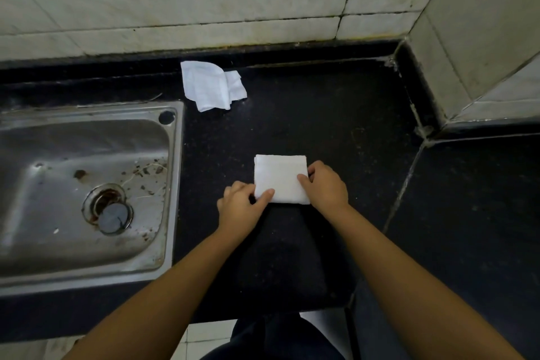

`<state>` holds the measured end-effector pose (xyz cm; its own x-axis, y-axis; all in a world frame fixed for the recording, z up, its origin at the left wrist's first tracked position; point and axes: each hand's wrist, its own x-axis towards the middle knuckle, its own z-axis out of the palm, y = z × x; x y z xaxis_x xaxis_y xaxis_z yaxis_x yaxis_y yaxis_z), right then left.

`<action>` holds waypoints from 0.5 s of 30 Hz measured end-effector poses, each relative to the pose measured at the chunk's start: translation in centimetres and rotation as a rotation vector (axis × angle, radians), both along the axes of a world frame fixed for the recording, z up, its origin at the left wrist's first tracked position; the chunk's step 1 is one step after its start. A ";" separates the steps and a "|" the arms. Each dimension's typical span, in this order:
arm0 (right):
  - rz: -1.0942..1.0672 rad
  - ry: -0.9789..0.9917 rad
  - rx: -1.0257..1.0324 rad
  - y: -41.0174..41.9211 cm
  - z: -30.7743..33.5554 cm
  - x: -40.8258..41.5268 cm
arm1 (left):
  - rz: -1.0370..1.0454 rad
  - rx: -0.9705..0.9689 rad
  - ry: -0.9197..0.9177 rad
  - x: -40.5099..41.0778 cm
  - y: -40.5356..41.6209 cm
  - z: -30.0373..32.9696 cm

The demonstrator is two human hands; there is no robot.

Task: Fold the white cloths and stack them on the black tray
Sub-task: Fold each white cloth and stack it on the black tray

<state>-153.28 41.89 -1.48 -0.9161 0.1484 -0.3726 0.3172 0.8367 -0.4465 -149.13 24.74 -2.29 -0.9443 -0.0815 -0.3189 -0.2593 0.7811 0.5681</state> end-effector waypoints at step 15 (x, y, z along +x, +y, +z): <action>0.043 0.020 0.209 -1.9 0.0 -0.5 | 0.109 -0.260 -0.012 -2.9 0.5 0.6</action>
<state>-153.76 39.97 -1.44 -0.9299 0.1816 -0.3199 0.2726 0.9242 -0.2676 -152.03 25.21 -1.70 -0.9219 -0.2628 -0.2848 -0.3550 0.8674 0.3488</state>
